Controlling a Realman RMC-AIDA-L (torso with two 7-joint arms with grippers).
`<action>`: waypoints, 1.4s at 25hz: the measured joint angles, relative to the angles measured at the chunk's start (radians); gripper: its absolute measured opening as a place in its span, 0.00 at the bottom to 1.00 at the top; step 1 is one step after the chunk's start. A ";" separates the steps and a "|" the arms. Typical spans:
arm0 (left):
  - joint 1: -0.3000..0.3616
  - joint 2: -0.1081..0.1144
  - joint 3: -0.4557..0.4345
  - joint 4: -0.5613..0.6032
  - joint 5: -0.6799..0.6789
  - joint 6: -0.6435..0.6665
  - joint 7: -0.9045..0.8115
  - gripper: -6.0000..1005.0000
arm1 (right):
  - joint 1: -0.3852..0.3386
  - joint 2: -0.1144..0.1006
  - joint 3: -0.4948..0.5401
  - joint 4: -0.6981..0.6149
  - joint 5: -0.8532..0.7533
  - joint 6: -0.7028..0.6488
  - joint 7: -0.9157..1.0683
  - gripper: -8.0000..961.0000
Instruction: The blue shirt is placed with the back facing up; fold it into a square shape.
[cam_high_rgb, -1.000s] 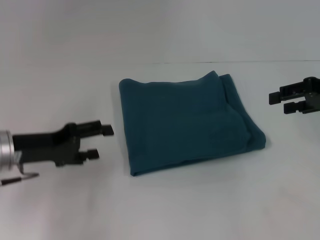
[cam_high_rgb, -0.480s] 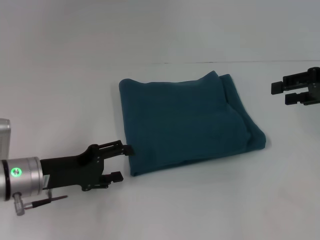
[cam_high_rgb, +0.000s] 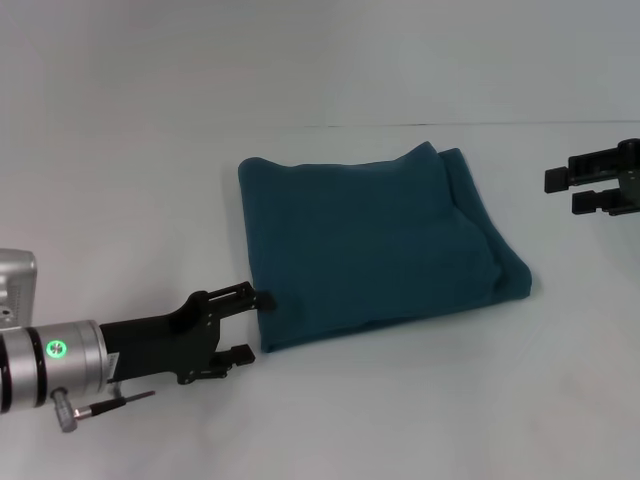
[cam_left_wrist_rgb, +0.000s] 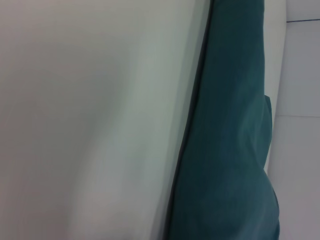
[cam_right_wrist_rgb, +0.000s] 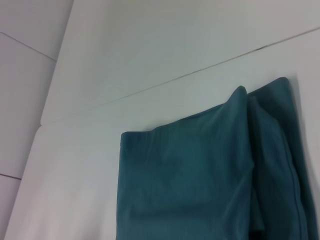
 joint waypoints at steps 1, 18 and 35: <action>-0.002 -0.001 0.001 -0.001 0.000 -0.005 0.001 0.87 | 0.000 0.000 0.000 0.002 0.000 0.001 0.000 0.71; -0.033 -0.003 0.017 -0.052 0.003 -0.064 0.016 0.84 | 0.000 0.003 0.011 0.006 0.001 0.007 -0.002 0.71; -0.069 -0.001 0.044 -0.092 0.006 -0.097 0.027 0.71 | -0.001 0.001 0.027 0.006 0.005 0.000 -0.002 0.71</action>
